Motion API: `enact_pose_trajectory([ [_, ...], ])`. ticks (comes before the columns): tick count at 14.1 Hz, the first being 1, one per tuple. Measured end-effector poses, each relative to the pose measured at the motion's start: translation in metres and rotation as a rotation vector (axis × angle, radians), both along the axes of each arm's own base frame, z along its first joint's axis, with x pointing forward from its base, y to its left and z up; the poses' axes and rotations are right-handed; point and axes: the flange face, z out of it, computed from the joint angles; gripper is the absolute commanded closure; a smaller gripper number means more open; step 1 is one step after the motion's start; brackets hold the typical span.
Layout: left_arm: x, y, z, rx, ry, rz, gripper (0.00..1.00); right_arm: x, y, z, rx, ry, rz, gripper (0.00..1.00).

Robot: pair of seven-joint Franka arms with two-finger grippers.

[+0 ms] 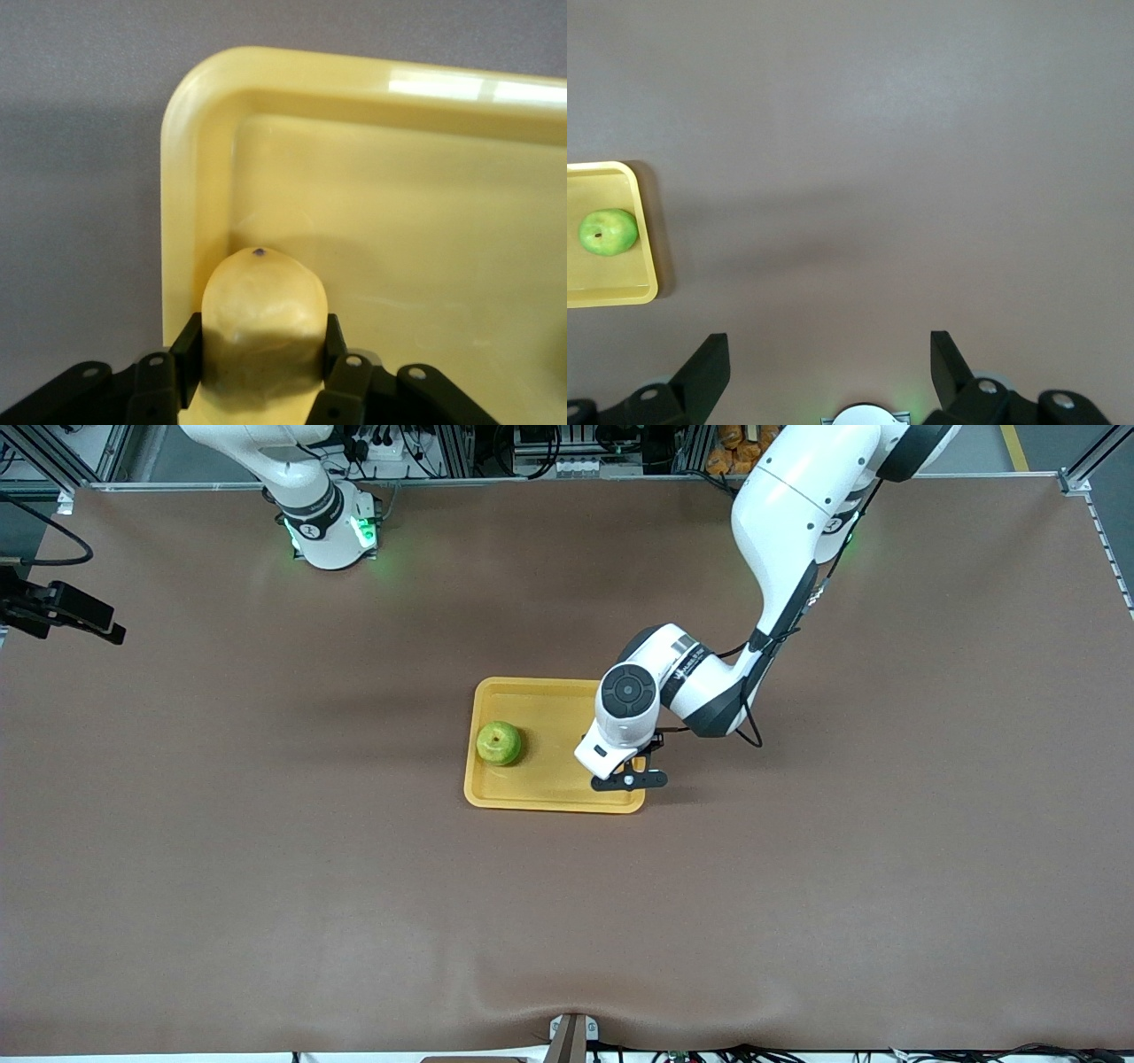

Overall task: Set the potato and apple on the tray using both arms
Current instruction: 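Lower the potato onto the tray rim area and open the left gripper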

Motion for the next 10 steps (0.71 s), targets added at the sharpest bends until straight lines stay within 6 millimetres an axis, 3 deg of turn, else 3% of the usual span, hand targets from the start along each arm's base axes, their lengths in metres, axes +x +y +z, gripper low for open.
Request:
enact_pose_trajectory([
  [7,0.003,-0.001,0.003,0.0,-0.011,-0.003,0.0,0.0,0.003,0.003,-0.001,-0.006,0.006,0.0],
  [10,0.01,-0.002,0.017,-0.013,-0.034,0.003,0.0,0.0,0.003,0.005,-0.001,-0.011,0.005,0.0],
])
